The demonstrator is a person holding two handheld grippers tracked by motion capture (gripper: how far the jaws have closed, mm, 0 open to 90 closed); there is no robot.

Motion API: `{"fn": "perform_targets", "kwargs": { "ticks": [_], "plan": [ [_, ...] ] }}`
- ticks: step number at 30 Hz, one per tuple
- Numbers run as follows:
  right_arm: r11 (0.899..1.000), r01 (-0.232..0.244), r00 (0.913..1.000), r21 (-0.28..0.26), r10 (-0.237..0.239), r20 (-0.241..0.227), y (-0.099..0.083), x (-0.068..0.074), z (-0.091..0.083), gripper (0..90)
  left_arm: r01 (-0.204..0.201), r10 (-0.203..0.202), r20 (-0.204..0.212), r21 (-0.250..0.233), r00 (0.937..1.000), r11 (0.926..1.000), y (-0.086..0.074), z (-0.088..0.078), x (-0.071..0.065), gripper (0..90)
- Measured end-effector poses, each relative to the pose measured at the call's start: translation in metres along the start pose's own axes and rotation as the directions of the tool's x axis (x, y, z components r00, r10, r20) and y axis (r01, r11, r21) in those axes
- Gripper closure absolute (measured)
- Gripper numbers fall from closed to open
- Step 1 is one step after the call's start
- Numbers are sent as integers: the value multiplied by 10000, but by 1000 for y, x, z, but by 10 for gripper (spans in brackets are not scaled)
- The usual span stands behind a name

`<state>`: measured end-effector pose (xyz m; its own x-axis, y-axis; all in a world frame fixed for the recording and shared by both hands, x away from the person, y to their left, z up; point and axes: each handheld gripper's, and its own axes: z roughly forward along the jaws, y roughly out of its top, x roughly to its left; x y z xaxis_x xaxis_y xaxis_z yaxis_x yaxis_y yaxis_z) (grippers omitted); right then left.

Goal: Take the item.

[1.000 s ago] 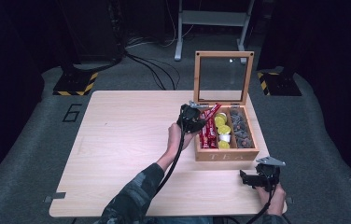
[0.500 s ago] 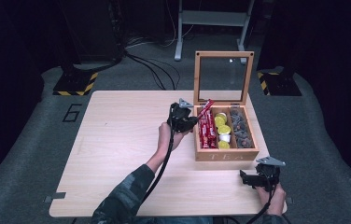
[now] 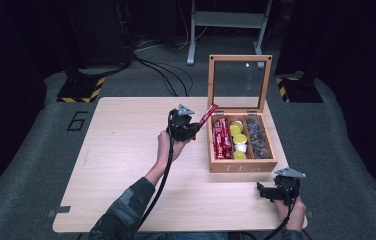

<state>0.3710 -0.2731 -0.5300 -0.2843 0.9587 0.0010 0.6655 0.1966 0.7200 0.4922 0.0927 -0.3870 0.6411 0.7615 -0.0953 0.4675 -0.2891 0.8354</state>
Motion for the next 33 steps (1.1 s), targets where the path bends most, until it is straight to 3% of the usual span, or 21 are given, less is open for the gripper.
{"fn": "perform_targets", "kwargs": {
  "ticks": [16, 28, 33],
  "plan": [
    [10000, 13, 10000, 11, -13, 0, 0, 0, 0, 0, 175, -171, -842, 38, 9963, 9998, -13, -20, 41, 853],
    [10000, -27, 10000, -1, 27, 33, 0, 0, 0, 0, 529, -535, -1539, -83, 9866, 9986, -28, -34, 76, 852],
    [10000, -29, 10000, -1, 29, 37, 0, 0, 0, 0, 736, -731, -2018, -47, 9767, 9973, -37, -40, 96, 853]
  ]
}}
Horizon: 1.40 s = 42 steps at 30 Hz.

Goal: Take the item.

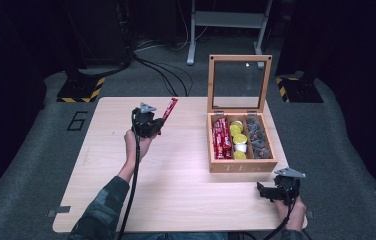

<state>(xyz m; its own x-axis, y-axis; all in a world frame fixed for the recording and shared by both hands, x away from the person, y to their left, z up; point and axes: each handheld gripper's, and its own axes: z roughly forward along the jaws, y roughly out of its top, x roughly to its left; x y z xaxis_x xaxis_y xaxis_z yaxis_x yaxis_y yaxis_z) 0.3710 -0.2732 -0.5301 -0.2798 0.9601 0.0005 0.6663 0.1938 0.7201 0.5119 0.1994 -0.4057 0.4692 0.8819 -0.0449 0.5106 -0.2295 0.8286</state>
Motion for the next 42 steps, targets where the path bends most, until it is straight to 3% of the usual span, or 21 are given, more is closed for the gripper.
{"fn": "perform_targets", "kwargs": {
  "ticks": [7, 10, 13, 16, 21, 28, 33, 42],
  "plan": [
    [10000, 0, 10000, 4, 0, -3, 0, 0, 0, 0, 258, -258, -523, -6, 9983, 9997, -6, -4, 21, 853],
    [10000, -3, 10000, 6, 3, -4, 0, 0, 0, 0, 441, -432, -835, 96, 9956, 9990, -11, -6, 38, 853],
    [10000, 0, 10000, 3, 0, -2, 0, 0, 0, 0, 627, -611, -980, 132, 9933, 9979, -14, -6, 45, 853],
    [10000, 1, 10000, 3, -1, -2, 0, 0, 0, 0, 1034, -1005, -1231, 178, 9873, 9945, -21, -4, 59, 853],
    [10000, -1, 10000, 3, 1, -1, 0, 0, 0, 0, 1187, -1114, -1565, 375, 9814, 9922, -29, -1, 70, 853],
    [10000, 1, 10000, 3, -1, -1, 0, 0, 0, 0, 1625, -1409, -2204, 833, 9652, 9832, -46, 8, 90, 853],
    [10000, -3, 10000, 0, 3, 0, 0, 0, 0, 0, 1961, -1681, -2333, 1021, 9578, 9752, -54, 13, 98, 853],
    [10000, 0, 10000, 3, 0, -3, 0, 0, 0, 0, 2224, -1787, -2614, 1481, 9485, 9637, -65, 25, 108, 853]
  ]
}}
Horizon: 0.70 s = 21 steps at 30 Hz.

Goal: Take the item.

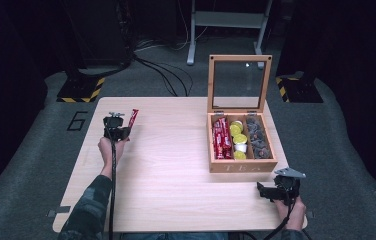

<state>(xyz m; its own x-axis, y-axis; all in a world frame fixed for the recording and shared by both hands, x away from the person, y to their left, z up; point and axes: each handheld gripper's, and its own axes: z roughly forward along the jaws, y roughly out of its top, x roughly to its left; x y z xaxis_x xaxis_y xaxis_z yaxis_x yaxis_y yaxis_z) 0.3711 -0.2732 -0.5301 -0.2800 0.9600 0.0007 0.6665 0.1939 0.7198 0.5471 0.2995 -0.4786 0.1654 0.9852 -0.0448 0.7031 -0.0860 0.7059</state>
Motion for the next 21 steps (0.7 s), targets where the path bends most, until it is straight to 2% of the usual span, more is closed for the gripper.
{"fn": "perform_targets", "kwargs": {
  "ticks": [8, 13, 21],
  "plan": [
    [10000, -3, 10000, 0, 3, 0, 0, 0, 0, 0, 389, -383, -143, 421, 9992, 9984, -8, 12, 9, 853],
    [10000, -3, 10000, -2, 3, 1, 0, 0, 0, 0, 474, -461, -207, 656, 9987, 9967, -12, 19, 12, 851],
    [10000, -2, 10000, -1, 2, 0, 0, 0, 0, 0, 559, -538, -305, 755, 9981, 9956, -13, 21, 13, 841]
  ]
}}
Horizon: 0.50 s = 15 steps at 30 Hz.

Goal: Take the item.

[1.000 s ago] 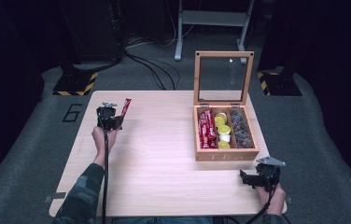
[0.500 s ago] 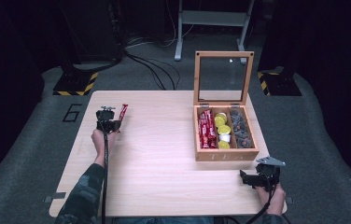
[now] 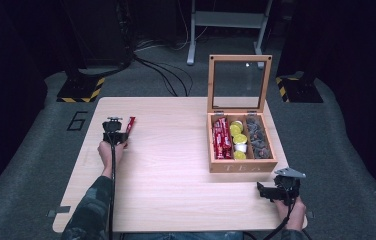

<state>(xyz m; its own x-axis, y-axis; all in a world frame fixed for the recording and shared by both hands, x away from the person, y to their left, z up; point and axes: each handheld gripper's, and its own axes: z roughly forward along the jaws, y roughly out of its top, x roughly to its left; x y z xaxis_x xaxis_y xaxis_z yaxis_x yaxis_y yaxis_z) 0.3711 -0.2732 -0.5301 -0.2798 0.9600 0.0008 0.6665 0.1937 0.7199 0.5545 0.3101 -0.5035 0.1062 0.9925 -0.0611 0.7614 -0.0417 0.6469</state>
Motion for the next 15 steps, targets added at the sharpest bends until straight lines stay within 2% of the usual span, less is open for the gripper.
{"fn": "perform_targets", "kwargs": {
  "ticks": [3, 5, 6, 7, 8, 9, 11, 13, 14, 15],
  "plan": [
    [10000, 2, 10000, -3, -2, -1, 0, 0, 0, 0, -44, 44, -5, 3, 10000, 10000, -1, 1, 0, 827],
    [10000, -4, 10000, -1, 4, 0, 0, 0, 0, 0, -55, 55, 46, 37, 10000, 10000, -1, 2, -1, 761],
    [10000, 1, 10000, -3, -1, -1, 0, 0, 0, 0, 2, -2, 54, 74, 10000, 10000, -1, 2, -1, 761],
    [10000, 0, 10000, 0, 0, -1, 0, 0, 0, 0, 124, -125, 112, 77, 9999, 9999, -2, 1, -1, 723],
    [10000, 2, 10000, 0, -2, 2, 0, 0, 0, 0, 110, -111, 177, 56, 9998, 9999, -1, -1, 0, 629],
    [10000, 1, 10000, -1, -1, 1, 0, 0, 0, 0, 165, -164, 189, -24, 9997, 9999, -1, -3, -1, 587],
    [10000, 4, 10000, -2, -4, 1, 0, 0, 0, 0, -106, 107, 43, -141, 9999, 9998, -3, -7, -3, 507],
    [10000, 0, 10000, -3, 0, 3, 0, 0, 0, 0, -190, 191, 83, -80, 9998, 9998, -3, -8, -4, 421],
    [10000, 0, 10000, -3, 0, 5, 0, 0, 0, 0, -217, 220, 358, -88, 9991, 9997, -4, -12, -3, 369],
    [10000, -1, 10000, -1, 1, 7, 0, 0, 0, 0, -250, 257, 406, -175, 9988, 9995, -4, -15, -3, 342]
  ]
}}
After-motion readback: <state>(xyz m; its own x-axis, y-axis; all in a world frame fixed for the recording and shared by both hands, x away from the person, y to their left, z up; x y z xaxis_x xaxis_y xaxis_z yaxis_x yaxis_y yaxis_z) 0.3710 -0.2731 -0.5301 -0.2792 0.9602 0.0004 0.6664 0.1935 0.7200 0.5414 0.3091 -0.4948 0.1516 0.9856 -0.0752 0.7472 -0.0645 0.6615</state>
